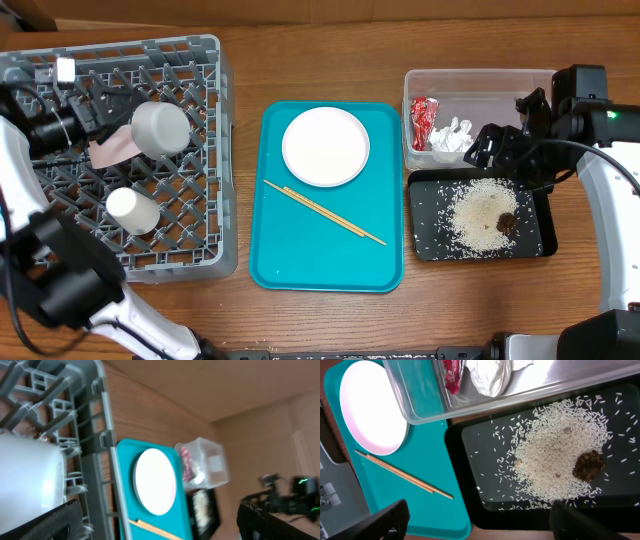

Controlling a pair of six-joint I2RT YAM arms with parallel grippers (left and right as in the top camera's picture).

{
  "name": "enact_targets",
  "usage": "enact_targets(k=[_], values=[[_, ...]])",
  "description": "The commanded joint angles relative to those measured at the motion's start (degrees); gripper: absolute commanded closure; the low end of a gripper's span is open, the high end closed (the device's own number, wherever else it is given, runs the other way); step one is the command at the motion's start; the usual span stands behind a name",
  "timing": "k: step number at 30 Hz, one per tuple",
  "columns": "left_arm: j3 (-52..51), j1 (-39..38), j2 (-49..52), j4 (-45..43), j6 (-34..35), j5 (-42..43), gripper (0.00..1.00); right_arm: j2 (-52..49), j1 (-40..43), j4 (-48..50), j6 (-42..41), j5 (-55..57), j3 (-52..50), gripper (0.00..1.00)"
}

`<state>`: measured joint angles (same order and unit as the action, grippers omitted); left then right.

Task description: Sort waste into correct bins and load items into the dishwasher

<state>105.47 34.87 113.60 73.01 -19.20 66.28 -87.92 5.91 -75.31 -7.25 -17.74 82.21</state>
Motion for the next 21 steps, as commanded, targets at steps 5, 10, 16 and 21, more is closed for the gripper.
enact_targets(k=[5, 10, 16, 21], values=[[0.4, -14.7, -15.8, 4.2, 16.1, -30.2, 0.0, 1.6, -2.4, 1.6, 1.5, 0.2, 1.5, 0.06], [0.0, -29.1, -16.2, 8.8, 33.2, -39.6, 0.0, 1.6, -2.5, 1.1, 1.5, 0.2, 1.5, 0.05], [-5.5, -47.0, -13.8, 1.6, 48.1, -44.1, 0.0, 1.6, -2.5, -0.3, 1.5, 0.2, 1.5, 0.05], [-13.4, -59.9, -10.8, -3.6, 62.6, -59.2, 0.0, 1.6, -2.5, -0.8, 1.5, 0.2, 1.5, 0.06]])
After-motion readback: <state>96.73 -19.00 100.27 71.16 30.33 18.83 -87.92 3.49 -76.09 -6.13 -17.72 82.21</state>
